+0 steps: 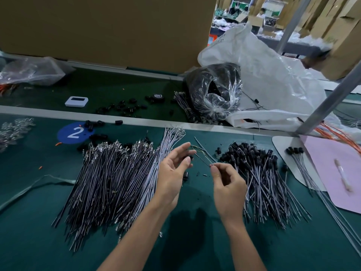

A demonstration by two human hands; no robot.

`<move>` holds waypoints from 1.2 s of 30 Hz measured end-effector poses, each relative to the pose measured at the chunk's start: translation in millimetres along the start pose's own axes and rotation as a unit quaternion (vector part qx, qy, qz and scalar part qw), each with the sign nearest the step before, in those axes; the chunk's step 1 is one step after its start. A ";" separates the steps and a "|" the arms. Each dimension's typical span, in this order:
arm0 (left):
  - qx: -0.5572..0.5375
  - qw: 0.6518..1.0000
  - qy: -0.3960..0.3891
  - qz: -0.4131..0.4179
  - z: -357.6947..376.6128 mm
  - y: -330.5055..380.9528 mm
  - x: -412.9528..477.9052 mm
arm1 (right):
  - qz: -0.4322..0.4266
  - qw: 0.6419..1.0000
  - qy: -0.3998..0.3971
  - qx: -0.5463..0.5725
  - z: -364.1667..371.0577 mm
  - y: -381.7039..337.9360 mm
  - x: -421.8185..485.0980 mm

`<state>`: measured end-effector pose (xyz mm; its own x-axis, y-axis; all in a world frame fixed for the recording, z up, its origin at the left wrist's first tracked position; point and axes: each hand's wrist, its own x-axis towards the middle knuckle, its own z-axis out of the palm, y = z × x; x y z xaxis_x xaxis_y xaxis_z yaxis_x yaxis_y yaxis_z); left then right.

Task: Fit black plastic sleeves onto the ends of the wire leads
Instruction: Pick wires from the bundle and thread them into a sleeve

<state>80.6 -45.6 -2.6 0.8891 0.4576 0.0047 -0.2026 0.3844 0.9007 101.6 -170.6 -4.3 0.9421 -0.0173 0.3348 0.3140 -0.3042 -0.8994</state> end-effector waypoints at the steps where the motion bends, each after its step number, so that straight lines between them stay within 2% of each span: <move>1: -0.028 1.000 -0.003 -0.010 0.5 1.3 -1.4 | -0.001 1.000 -0.006 0.003 0.6 -4.7 -1.3; 6: -0.176 0.983 0.006 -0.043 -2.2 13.1 -7.8 | -0.002 1.000 -0.011 -0.002 -0.5 -17.0 -7.5; 13: -0.268 0.961 0.026 -0.062 -8.5 24.6 -13.6 | -0.039 0.999 -0.030 -0.015 -0.6 -29.8 -19.0; 22: -0.264 0.963 0.046 -0.035 -7.8 29.0 -18.2 | -0.062 0.997 -0.033 -0.032 0.6 -37.2 -20.6; 28: -0.225 0.974 0.030 -0.005 -7.3 26.4 -19.4 | -0.066 0.997 -0.032 -0.034 1.7 -39.4 -22.0; 36: -0.165 0.985 0.018 0.056 -7.2 20.7 -25.3 | -0.009 1.000 -0.012 0.003 0.7 -39.0 -19.7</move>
<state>51.0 -43.5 12.7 0.8392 0.5385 0.0757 -0.4267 0.5660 0.7054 70.9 -157.7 23.9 0.9384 0.0104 0.3453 0.3325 -0.2982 -0.8947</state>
